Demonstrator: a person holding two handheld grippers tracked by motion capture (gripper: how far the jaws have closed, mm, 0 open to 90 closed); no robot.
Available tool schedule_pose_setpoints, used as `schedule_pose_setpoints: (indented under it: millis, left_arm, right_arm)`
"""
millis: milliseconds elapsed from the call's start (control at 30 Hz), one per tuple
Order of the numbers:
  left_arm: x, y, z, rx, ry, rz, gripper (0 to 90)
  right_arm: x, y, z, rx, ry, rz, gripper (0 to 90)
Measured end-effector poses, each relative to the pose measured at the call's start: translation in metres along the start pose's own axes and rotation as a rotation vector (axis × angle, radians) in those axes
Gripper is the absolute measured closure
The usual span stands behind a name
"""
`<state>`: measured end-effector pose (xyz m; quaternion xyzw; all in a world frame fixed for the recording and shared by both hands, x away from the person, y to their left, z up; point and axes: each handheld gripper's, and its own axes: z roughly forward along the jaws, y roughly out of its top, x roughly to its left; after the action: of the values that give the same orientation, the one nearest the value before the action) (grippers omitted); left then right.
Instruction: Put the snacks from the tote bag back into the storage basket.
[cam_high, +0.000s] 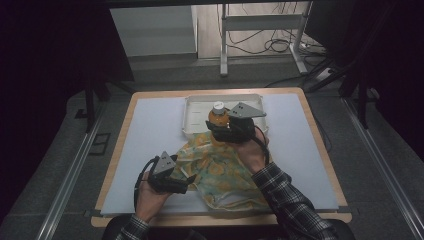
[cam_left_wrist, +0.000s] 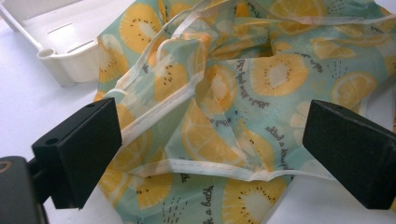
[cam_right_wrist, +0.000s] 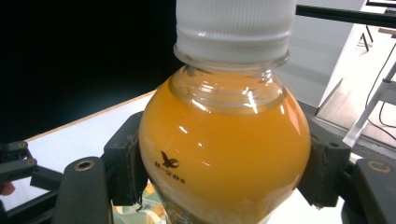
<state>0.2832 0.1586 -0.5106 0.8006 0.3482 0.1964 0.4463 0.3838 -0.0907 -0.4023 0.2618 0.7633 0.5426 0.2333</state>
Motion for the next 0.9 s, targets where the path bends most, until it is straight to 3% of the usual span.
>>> schedule_pose_setpoints:
  millis: [900]
  left_arm:
    - [0.002,-0.001,0.0,-0.011,0.013,0.003,3.7]
  right_arm:
    - [-0.011,0.004,0.026,-0.001,-0.017,-0.001,30.0]
